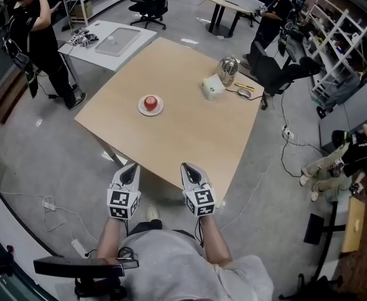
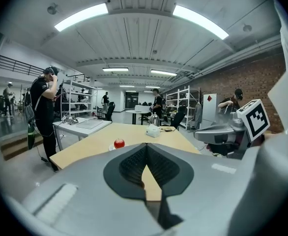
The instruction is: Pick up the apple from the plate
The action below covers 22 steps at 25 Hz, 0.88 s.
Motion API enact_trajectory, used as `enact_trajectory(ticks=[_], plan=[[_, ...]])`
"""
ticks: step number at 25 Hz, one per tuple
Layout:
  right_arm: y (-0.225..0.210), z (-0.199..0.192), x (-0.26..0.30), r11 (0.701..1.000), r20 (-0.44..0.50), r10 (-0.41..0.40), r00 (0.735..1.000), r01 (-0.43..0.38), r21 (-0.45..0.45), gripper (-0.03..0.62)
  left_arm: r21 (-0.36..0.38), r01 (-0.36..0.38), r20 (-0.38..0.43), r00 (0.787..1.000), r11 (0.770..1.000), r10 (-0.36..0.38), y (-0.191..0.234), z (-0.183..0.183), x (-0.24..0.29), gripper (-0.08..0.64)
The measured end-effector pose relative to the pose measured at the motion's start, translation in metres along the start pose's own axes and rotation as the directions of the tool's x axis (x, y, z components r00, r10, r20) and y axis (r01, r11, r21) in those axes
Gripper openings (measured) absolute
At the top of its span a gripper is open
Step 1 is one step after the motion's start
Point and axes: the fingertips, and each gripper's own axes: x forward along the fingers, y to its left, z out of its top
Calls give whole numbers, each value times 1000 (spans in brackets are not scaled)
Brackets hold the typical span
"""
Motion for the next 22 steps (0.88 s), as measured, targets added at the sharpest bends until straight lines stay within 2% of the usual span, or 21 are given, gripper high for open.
enact_trajectory(ticks=[12, 22], plan=[[8, 14, 53, 1000, -12, -28, 1000, 28, -1, 6, -9, 25, 13, 1000, 1000, -25, 54, 10, 25, 20], [7, 17, 78, 999, -32, -40, 999, 40, -19, 6, -40, 34, 15, 999, 999, -34, 79, 6, 39, 20]])
